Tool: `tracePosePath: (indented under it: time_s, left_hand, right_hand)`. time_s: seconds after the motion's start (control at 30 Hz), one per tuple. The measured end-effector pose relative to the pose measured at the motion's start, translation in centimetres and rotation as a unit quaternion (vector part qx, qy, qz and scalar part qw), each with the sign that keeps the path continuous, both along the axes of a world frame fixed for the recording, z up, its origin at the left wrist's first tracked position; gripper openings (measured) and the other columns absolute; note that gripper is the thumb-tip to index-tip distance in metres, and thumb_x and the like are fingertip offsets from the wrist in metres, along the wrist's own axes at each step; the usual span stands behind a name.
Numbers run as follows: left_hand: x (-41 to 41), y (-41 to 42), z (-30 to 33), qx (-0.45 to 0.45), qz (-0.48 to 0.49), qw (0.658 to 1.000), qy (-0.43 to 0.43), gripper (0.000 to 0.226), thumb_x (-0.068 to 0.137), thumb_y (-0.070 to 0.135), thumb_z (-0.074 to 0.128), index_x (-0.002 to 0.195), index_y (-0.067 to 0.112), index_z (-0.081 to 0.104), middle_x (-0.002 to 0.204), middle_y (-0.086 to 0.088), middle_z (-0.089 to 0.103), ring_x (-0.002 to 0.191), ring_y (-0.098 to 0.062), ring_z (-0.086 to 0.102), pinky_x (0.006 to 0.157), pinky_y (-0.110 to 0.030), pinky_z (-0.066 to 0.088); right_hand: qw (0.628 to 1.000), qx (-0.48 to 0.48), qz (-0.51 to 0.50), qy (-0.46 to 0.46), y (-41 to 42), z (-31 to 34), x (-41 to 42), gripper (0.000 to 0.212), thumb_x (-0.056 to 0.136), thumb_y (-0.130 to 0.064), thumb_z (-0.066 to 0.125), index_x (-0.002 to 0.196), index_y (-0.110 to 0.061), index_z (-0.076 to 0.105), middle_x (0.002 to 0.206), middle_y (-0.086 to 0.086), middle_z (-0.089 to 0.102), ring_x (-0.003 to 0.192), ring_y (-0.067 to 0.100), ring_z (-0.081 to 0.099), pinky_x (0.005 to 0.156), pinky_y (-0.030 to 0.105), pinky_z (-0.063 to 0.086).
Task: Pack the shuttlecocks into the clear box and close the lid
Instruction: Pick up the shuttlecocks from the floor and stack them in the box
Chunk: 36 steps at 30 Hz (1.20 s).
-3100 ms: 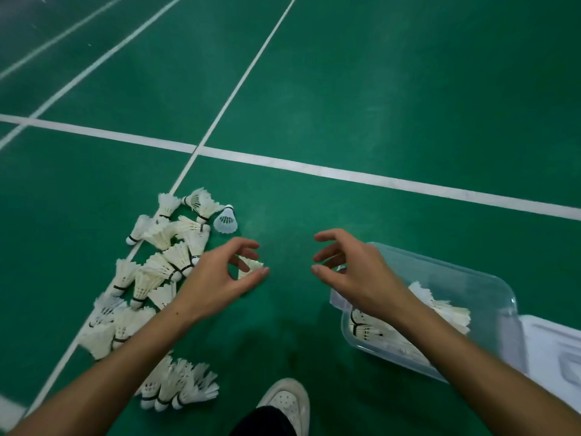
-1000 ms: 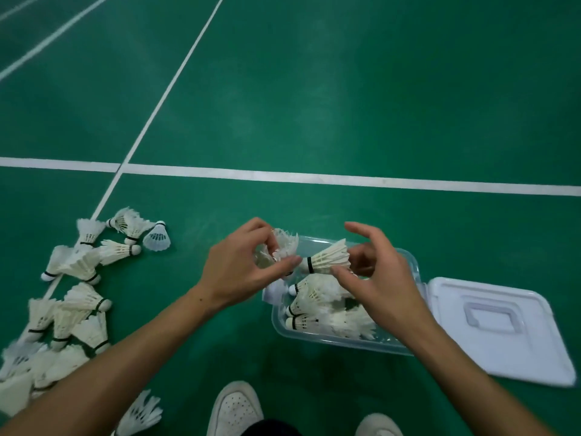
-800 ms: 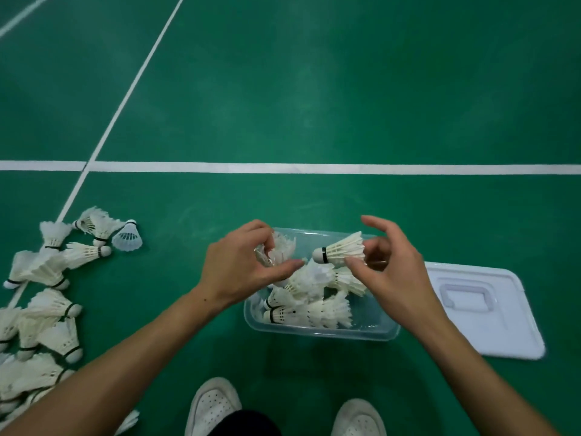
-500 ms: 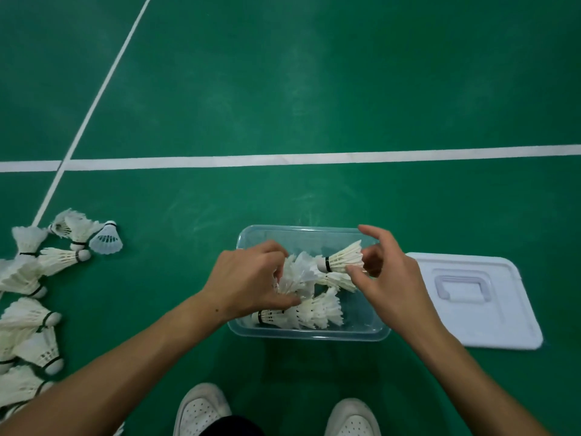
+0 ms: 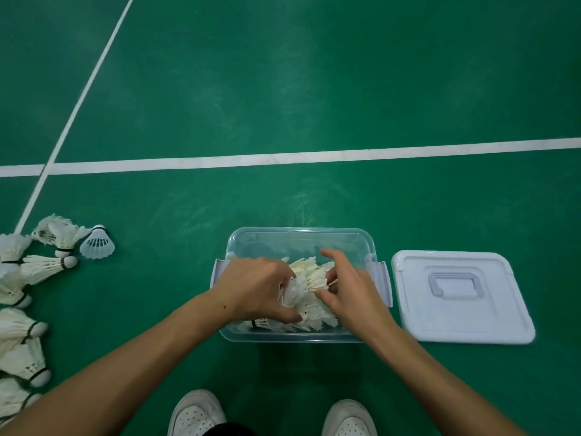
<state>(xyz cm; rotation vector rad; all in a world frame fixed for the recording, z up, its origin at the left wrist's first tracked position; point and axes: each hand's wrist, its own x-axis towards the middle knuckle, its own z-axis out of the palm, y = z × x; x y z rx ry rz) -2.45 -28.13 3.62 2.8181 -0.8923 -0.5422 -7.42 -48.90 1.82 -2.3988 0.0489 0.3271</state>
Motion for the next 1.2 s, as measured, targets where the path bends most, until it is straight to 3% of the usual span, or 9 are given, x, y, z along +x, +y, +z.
tracePosePath:
  time_s: [0.17, 0.33, 0.43, 0.53, 0.67, 0.77, 0.97, 1.1, 1.2]
  left_hand:
    - [0.0, -0.5, -1.0, 0.021, -0.003, 0.999, 0.024, 0.069, 0.062, 0.091, 0.065, 0.083, 0.026, 0.056, 0.088, 0.013, 0.065, 0.077, -0.014, 0.063, 0.058, -0.031, 0.041]
    - [0.1, 0.6, 0.2, -0.02, 0.014, 0.999, 0.039, 0.067, 0.064, 0.097, 0.056, 0.086, 0.034, 0.05, 0.13, 0.022, 0.057, 0.093, -0.011, 0.068, 0.065, -0.033, 0.045]
    - [-0.4, 1.6, 1.9, -0.054, 0.027, 0.998, 0.031, 0.056, 0.072, 0.092, 0.058, 0.091, 0.041, 0.046, 0.123, 0.025, 0.049, 0.079, -0.007, 0.058, 0.066, -0.033, 0.038]
    - [-0.5, 2.2, 3.1, -0.069, 0.05, 0.996, 0.008, 0.054, 0.075, 0.087, 0.062, 0.093, 0.04, 0.046, 0.102, 0.021, 0.058, 0.078, -0.009, 0.051, 0.067, -0.034, 0.044]
    - [-0.2, 1.4, 4.1, -0.047, 0.074, 0.996, -0.028, 0.054, 0.074, 0.08, 0.07, 0.095, 0.038, 0.044, 0.08, 0.015, 0.06, 0.073, -0.014, 0.052, 0.064, -0.033, 0.044]
    - [0.0, 0.3, 4.4, -0.043, 0.068, 0.996, -0.029, 0.058, 0.074, 0.079, 0.073, 0.103, 0.04, 0.04, 0.087, 0.014, 0.068, 0.077, -0.015, 0.059, 0.064, -0.033, 0.044]
    - [0.1, -0.7, 4.4, -0.081, 0.073, 0.994, -0.013, 0.073, 0.073, 0.077, 0.073, 0.119, 0.041, 0.029, 0.096, 0.015, 0.077, 0.067, -0.01, 0.056, 0.055, -0.031, 0.038]
    - [0.0, -1.1, 4.5, -0.096, 0.054, 0.994, -0.029, 0.083, 0.073, 0.08, 0.073, 0.137, 0.041, 0.037, 0.104, 0.019, 0.078, 0.071, -0.005, 0.063, 0.061, -0.029, 0.047]
    - [0.2, -1.2, 4.6, -0.113, 0.054, 0.992, -0.029, 0.082, 0.069, 0.082, 0.074, 0.135, 0.042, 0.047, 0.115, 0.026, 0.074, 0.077, 0.003, 0.057, 0.067, -0.029, 0.049]
  right_hand:
    - [0.996, 0.036, -0.032, 0.075, 0.4, -0.8, 0.7, 0.078, 0.086, -0.015, 0.085, 0.151, -0.026, 0.043, 0.083, -0.005, 0.06, 0.074, 0.013, 0.062, 0.074, 0.037, 0.058]
    - [0.991, 0.074, -0.044, 0.098, -0.1, -0.7, 0.8, 0.08, 0.087, -0.018, 0.085, 0.153, -0.028, 0.041, 0.087, -0.004, 0.062, 0.08, 0.013, 0.064, 0.078, 0.031, 0.057]
    - [0.992, 0.067, -0.03, 0.098, -0.7, 0.5, 0.4, 0.081, 0.089, -0.021, 0.085, 0.155, -0.028, 0.04, 0.103, -0.004, 0.066, 0.094, 0.012, 0.068, 0.091, 0.035, 0.06]
    - [0.995, 0.065, -0.027, 0.066, -1.5, 2.7, 0.2, 0.071, 0.092, -0.021, 0.081, 0.153, -0.029, 0.045, 0.121, -0.01, 0.066, 0.107, 0.007, 0.067, 0.099, 0.035, 0.058]
    - [0.983, 0.178, -0.033, 0.0, -1.3, 5.8, -0.4, 0.056, 0.09, -0.016, 0.082, 0.138, -0.032, 0.059, 0.118, -0.016, 0.072, 0.113, 0.0, 0.068, 0.102, 0.03, 0.057]
    - [0.972, 0.233, -0.008, -0.009, -0.3, 7.1, -0.6, 0.055, 0.089, -0.014, 0.082, 0.137, -0.032, 0.061, 0.118, -0.015, 0.074, 0.118, 0.003, 0.068, 0.103, 0.027, 0.055]
    - [0.982, 0.189, 0.018, -0.004, 0.0, 7.2, -0.6, 0.059, 0.088, -0.023, 0.084, 0.138, -0.039, 0.058, 0.107, -0.017, 0.077, 0.108, -0.003, 0.069, 0.101, 0.019, 0.054]
    - [0.988, 0.152, 0.02, -0.022, -0.7, 6.6, -0.7, 0.061, 0.088, -0.02, 0.084, 0.14, -0.038, 0.057, 0.092, -0.014, 0.074, 0.093, 0.007, 0.071, 0.092, 0.034, 0.059]
    - [0.99, 0.127, -0.003, -0.054, -1.8, 6.3, -0.7, 0.058, 0.088, -0.021, 0.085, 0.137, -0.037, 0.059, 0.089, -0.016, 0.069, 0.087, 0.009, 0.07, 0.086, 0.038, 0.061]
